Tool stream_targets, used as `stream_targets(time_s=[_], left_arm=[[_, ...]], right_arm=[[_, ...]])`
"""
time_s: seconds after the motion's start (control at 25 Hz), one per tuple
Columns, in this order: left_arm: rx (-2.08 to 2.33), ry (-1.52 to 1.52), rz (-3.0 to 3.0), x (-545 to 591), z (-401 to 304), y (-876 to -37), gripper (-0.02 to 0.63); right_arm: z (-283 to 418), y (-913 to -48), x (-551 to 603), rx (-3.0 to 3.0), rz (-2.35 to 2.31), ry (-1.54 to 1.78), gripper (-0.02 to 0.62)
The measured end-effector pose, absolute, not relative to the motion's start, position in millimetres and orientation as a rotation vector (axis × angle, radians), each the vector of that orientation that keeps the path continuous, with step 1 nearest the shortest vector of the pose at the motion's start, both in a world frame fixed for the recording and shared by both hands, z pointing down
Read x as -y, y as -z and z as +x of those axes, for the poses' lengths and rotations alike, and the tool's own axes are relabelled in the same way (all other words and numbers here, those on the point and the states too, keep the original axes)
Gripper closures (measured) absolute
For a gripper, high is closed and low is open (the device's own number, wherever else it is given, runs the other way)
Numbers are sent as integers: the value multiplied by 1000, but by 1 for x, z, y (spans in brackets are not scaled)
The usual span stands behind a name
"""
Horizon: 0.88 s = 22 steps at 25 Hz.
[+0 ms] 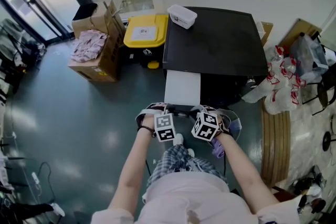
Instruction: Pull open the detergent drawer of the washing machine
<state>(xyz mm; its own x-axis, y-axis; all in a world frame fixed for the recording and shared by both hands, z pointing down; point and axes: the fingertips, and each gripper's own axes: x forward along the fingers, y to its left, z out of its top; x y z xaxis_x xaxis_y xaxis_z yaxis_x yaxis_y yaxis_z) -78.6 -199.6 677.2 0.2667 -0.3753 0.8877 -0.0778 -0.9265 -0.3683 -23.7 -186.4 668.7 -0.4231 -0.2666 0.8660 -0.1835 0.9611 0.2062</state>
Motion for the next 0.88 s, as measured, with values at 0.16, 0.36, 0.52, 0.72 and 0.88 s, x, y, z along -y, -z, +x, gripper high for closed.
stream_targets(time_s=[0.16,0.36,0.52,0.72,0.88], left_arm=[[-418,1719,-2295,183,-80,-680,538],[-418,1730,-2300,163,-81,-684,538],[-427,1731,-2302,154,-83,-684,538],[-441,1736,-2302,143,-84,-687,538],[-451,1739,-2306,136,-84,-686,538]], right_arm=[[-25,-672,170,2026,300,88,546],[-27,-675,149,2036,282,67,548],[-28,-677,140,2036,279,64,548],[-30,-678,129,2040,276,62,549],[-30,-677,122,2044,267,60,549]])
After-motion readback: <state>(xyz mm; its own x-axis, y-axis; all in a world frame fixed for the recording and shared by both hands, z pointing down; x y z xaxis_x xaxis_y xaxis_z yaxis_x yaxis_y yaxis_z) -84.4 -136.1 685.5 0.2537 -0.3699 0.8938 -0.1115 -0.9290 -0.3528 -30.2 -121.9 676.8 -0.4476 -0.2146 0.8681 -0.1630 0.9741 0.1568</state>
